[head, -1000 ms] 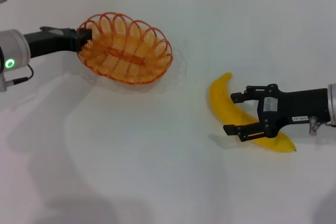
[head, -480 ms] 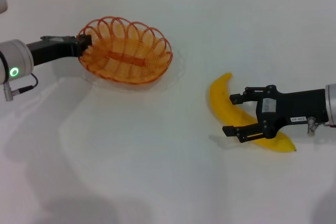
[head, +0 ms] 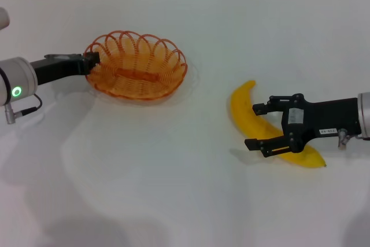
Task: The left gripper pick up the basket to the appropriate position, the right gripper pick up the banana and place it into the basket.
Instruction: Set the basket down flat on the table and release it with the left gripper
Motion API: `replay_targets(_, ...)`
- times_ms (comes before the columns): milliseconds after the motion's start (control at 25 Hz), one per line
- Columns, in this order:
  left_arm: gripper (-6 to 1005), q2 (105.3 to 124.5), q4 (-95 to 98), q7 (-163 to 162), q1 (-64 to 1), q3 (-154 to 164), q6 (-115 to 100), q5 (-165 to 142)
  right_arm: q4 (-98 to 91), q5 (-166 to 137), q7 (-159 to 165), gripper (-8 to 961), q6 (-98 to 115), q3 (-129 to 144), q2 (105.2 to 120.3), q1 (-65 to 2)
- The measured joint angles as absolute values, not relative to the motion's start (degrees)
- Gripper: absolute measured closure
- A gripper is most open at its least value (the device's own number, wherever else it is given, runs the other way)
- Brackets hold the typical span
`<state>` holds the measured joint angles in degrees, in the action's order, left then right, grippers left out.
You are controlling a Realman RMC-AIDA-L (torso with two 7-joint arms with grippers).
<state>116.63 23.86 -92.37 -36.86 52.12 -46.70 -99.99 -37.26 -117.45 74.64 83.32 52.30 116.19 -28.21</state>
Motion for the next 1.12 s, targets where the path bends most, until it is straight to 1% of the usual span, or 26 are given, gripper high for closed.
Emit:
replay_targets(1080,789,116.72,23.73,-90.2,-36.65,52.27,-46.76,-99.93,-37.26,-118.04,75.15,66,83.56,52.3,116.28,-28.22)
replay_targets(1120,755,116.72,23.73,-90.04,-36.65,52.31,-46.81,-99.93,-37.26,-118.04,75.15,66,83.56,52.3,116.28,-28.22)
